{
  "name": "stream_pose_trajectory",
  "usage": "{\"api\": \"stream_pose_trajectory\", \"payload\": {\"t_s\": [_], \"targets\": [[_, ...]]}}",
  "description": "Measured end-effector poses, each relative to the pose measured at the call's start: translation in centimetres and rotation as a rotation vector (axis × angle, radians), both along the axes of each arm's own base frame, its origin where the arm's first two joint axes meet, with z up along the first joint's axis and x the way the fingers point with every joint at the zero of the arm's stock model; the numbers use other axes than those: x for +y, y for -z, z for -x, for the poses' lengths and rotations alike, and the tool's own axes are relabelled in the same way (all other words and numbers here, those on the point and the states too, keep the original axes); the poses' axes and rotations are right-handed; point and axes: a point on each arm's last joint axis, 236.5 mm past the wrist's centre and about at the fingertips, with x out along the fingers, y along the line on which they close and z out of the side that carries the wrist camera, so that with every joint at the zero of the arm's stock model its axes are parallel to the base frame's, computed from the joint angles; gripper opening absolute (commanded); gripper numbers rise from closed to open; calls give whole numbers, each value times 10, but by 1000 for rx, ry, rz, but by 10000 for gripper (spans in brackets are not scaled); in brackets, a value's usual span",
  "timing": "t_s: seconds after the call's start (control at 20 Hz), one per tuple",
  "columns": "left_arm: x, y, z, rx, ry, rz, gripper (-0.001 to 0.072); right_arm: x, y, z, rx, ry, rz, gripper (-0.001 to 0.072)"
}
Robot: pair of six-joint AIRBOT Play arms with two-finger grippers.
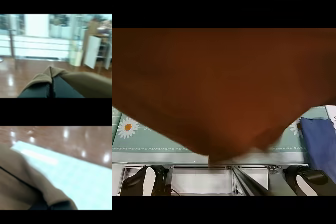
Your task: Fold the shirts.
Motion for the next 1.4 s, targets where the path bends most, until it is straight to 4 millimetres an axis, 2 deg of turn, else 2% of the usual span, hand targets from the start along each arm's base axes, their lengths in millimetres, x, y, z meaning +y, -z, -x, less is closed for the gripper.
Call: {"api": "stream_pose_trajectory", "payload": {"t_s": [0.1, 0.25, 0.35, 0.5, 0.65, 0.8, 0.95, 1.1, 1.15, 1.2, 1.25, 1.3, 1.4], "targets": [[-11, 14, 25, 44, 5, -48, 22, -11, 19, 13, 72, 38, 30, 21], [-12, 53, 36, 182, 23, -68, 22, -18, 62, 17, 217, 63, 60, 21], [-9, 95, 30, 325, 46, -60, 22, -20, 102, 12, 338, 73, 78, 20], [-7, 172, 13, 565, 82, -27, 22, -21, 170, -3, 502, 98, 92, 19], [-1, 248, -18, 774, 101, 25, 22, -21, 240, -32, 624, 134, 92, 19], [5, 307, -67, 916, 118, 87, 22, -26, 295, -78, 694, 194, 95, 19], [5, 359, -126, 1029, 154, 167, 22, -38, 336, -132, 749, 253, 40, 21], [1, 403, -181, 1129, 187, 230, 25, -47, 362, -185, 798, 280, -76, 21], [-4, 418, -197, 1164, 205, 242, 59, -50, 368, -201, 805, 289, -113, 21], [-9, 428, -212, 1185, 221, 251, 182, -53, 374, -216, 818, 296, -153, 26], [-15, 437, -227, 1203, 239, 251, 433, -57, 378, -231, 821, 307, -187, 185], [-22, 444, -239, 1223, 258, 249, 510, -64, 382, -245, 826, 328, -218, 418], [-34, 447, -253, 1253, 303, 251, 509, -73, 381, -268, 830, 359, -300, 421]]}}
